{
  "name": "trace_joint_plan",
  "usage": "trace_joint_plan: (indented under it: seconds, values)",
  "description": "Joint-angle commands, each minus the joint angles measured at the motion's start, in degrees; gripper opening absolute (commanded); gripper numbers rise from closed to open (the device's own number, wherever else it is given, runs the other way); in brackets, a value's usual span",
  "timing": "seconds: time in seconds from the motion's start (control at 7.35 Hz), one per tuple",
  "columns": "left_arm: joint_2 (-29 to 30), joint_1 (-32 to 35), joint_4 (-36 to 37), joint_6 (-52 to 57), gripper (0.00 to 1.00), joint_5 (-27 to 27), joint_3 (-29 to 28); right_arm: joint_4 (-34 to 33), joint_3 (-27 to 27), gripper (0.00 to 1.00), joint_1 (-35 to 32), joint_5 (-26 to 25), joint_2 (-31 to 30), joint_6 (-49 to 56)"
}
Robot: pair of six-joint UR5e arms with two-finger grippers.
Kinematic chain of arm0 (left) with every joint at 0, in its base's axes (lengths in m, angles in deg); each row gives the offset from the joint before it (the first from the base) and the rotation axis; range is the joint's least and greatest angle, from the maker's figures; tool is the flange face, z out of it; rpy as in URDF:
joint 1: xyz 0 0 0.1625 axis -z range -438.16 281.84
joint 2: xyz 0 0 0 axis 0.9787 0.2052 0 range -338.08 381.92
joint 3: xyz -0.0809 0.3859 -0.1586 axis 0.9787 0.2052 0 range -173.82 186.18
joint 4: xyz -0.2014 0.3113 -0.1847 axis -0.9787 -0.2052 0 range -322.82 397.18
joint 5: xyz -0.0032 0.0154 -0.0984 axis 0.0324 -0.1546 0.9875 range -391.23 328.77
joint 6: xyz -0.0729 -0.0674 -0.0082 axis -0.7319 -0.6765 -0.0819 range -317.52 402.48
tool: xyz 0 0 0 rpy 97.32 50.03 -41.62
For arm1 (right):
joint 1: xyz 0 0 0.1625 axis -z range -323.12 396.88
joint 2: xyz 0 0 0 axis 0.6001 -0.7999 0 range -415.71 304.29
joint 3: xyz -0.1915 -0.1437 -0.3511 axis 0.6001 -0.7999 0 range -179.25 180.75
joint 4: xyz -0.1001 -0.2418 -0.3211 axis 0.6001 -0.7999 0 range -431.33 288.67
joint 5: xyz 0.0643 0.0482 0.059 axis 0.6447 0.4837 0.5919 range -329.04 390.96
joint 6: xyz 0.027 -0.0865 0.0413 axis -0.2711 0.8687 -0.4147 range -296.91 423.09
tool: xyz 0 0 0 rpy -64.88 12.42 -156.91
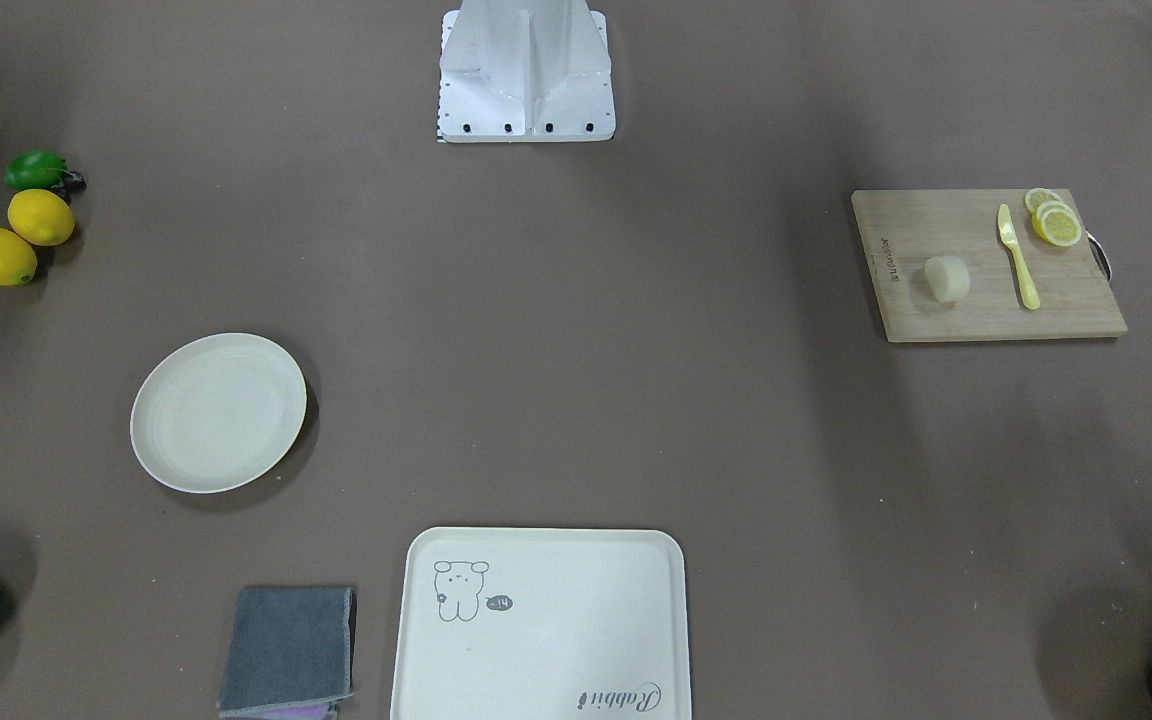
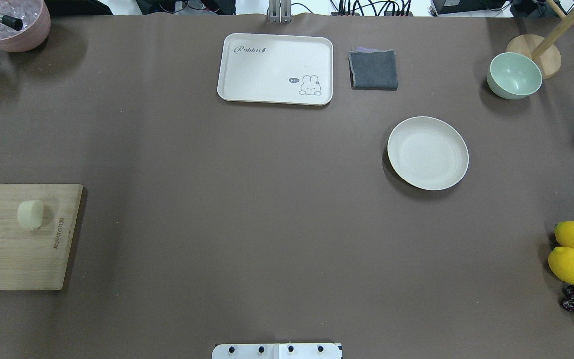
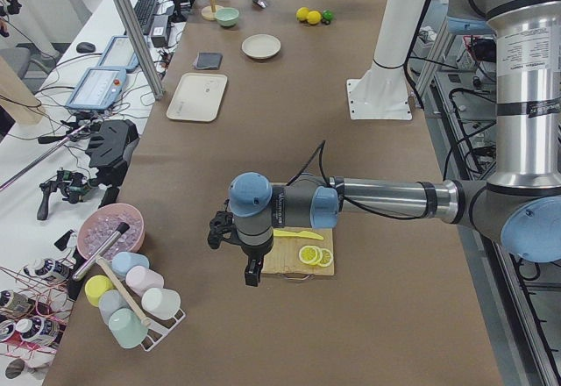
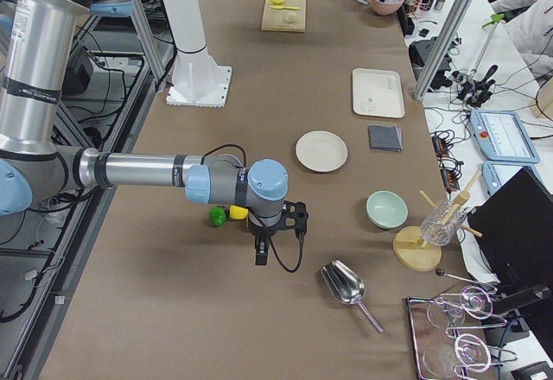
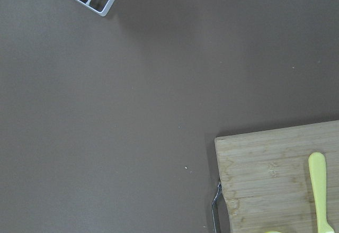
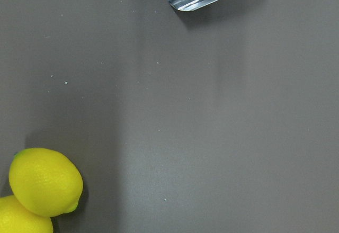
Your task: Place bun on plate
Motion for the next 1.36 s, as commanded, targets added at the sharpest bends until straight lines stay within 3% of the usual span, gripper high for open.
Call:
trace_joint_plan:
  seconds: [0.0, 0.54, 0.95, 1.09, 1.22]
  values:
    - [-0.33, 0.05, 0.09, 0.00, 0.98, 0.00, 1.31, -0.02, 0.08, 1.00, -0.09, 0.03, -0.18, -0.01]
    - [2.03, 0.05, 0.00, -0.52, 0.98, 0.00, 3.69, 0.16, 0.69, 1.00, -0.26, 0.21, 0.61, -0.10]
    - [8.45, 0.05, 0.44, -0.79, 0.98, 0.26, 3.53, 13.65, -0.27, 1.00, -4.12, -0.32, 0.26, -0.10]
    - [10.46, 0.05, -1.04, -0.70, 0.98, 0.26, 3.61, 18.30, 0.08, 1.00, -4.57, -2.85, 0.69, -0.70]
    - [16.05, 0.14, -2.80, -2.71, 0.98, 0.26, 1.35, 18.87, 0.34, 1.00, -4.48, -2.35, 1.13, -1.23]
